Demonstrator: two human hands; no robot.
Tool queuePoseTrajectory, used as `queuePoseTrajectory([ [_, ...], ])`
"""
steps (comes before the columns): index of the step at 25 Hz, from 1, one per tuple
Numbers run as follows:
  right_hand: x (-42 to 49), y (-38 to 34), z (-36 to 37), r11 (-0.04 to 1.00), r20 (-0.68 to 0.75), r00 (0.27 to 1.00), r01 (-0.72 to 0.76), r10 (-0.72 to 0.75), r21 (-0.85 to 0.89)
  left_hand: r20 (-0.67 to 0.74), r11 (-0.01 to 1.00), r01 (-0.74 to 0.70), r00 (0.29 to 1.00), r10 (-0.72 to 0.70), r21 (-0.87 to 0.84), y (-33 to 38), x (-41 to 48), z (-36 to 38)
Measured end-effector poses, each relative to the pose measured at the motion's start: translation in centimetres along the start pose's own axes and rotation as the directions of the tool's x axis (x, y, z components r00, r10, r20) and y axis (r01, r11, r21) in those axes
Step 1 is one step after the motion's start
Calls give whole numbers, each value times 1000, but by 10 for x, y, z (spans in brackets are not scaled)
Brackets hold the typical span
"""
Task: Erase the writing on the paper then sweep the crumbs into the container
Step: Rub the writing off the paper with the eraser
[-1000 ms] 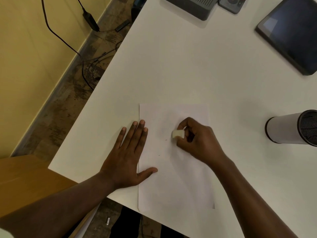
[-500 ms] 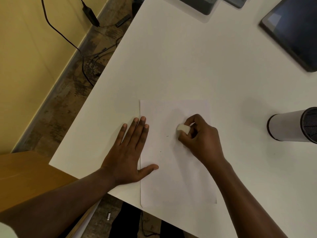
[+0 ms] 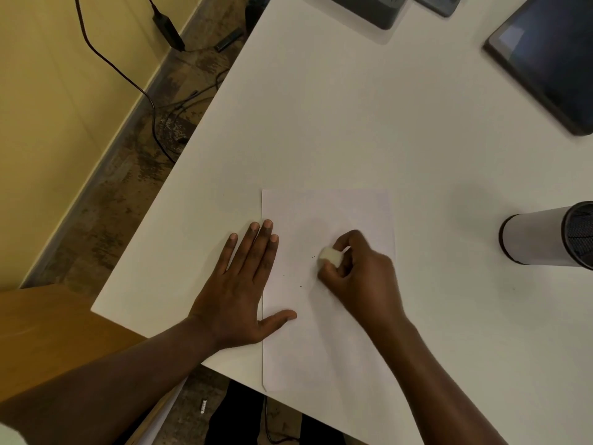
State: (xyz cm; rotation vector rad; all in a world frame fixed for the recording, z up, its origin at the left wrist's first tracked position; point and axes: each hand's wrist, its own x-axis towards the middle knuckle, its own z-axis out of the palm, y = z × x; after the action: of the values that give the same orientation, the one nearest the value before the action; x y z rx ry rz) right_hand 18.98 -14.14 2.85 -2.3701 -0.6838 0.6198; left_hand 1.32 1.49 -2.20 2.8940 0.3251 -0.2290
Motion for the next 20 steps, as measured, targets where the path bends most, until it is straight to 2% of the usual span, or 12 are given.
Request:
queuePoseTrajectory([
  [2,5,3,-2,995,-98,991,-94,96,25,-1,1000,0,1000,0,-4,0,0,0],
  [3,3,1,1,995,-108,989,-98,99,17,1,1000,1,1000,-1,-7,0,0,0],
  [6,-11,-9,16,999,-12,1000,-13,12,-34,4,1000,2,1000,-2,-12,0,0,0],
  [10,6,2,2,978,-171,963,-206,209,35,6,1000,0,1000,0,-10,1,0,-1],
  [11,5,-2,6,982,-148,971,-185,189,42,4,1000,0,1000,0,-11,1,0,-1],
  [14,-16,-28,30,997,52,996,64,-66,30,1,1000,1,1000,-1,-10,0,0,0],
  [15,-12,-29,32,996,64,995,78,-80,32,3,1000,1,1000,-1,-8,0,0,0],
  [18,13,-16,19,995,-81,993,-75,80,71,6,1000,1,1000,-1,0,0,0,1],
  [19,13,-16,19,991,-97,990,-97,106,91,5,1000,2,1000,-2,-1,0,0,0],
  [20,8,-21,23,994,-78,994,-64,70,86,3,1000,2,1000,-2,-3,0,0,0],
])
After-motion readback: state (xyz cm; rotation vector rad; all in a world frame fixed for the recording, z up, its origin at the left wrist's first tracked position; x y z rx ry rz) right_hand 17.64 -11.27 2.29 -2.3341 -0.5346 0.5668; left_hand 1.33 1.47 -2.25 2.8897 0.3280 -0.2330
